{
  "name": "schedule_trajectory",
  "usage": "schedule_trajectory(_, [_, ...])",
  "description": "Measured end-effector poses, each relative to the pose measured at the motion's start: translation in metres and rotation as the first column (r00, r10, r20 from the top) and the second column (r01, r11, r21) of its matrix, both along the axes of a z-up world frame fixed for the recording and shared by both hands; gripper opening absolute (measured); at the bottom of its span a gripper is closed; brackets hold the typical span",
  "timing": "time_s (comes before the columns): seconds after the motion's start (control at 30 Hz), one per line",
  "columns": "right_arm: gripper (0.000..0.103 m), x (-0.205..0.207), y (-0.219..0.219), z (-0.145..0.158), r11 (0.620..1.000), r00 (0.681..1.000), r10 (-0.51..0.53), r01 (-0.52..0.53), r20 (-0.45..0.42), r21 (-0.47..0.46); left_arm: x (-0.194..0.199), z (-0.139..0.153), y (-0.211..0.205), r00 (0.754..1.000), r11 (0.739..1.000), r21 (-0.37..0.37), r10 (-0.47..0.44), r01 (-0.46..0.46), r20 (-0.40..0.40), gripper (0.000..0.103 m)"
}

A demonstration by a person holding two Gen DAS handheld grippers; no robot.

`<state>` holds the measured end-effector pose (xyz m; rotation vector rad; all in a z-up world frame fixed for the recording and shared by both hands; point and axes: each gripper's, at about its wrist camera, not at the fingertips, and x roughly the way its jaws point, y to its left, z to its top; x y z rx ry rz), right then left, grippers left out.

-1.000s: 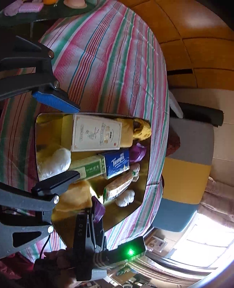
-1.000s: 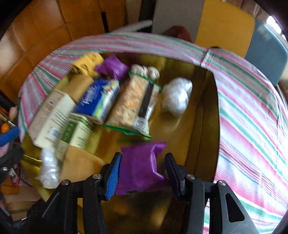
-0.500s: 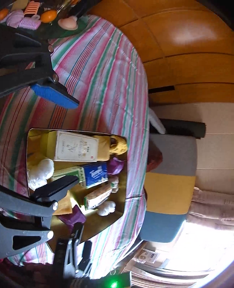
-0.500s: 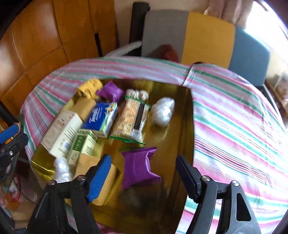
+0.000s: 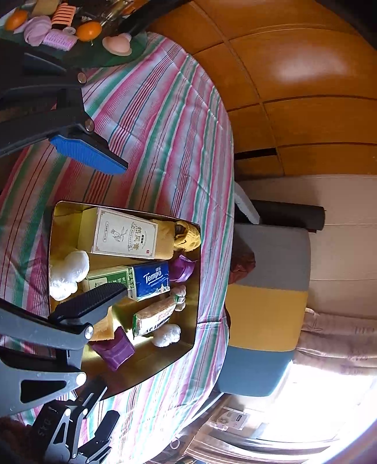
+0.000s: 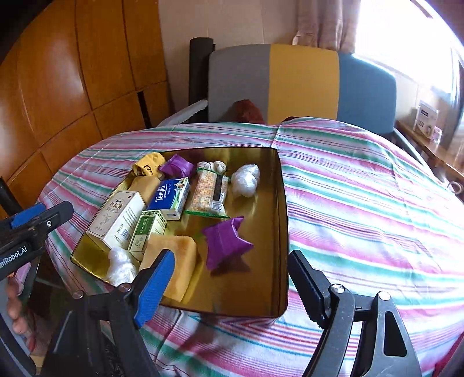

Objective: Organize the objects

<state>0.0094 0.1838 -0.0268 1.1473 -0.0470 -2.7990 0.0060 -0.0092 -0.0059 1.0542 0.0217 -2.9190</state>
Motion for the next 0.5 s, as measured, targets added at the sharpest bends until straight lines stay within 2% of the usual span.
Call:
schedule_trajectory(0.1, [0.081,0.0011,0.0009,-0.0016,1.0,1.0,-0.007,0.007,0.003,-0.006,0.0022,0.0005,0.0012,1.0,1.0,-0.007,-0.001,0.001,-0.011,0.078])
schedule_trajectory(0.23, [0.081,0.0016,-0.0003,-0.0047,1.0,1.0,-0.007,0.007,0.01,-0.007,0.0022,-0.0012,-0.0004,1.0,1.0,-0.009,0.008,-0.008,-0.017,0.071])
schedule_trajectory(0.5, [0.081,-0.0002,-0.0063,-0.0079,1.0,1.0,0.002,-0.002,0.014,0.007,0.002,-0.0022,0.0004,1.0,1.0,-0.018,0.009,-0.009,-0.025,0.071])
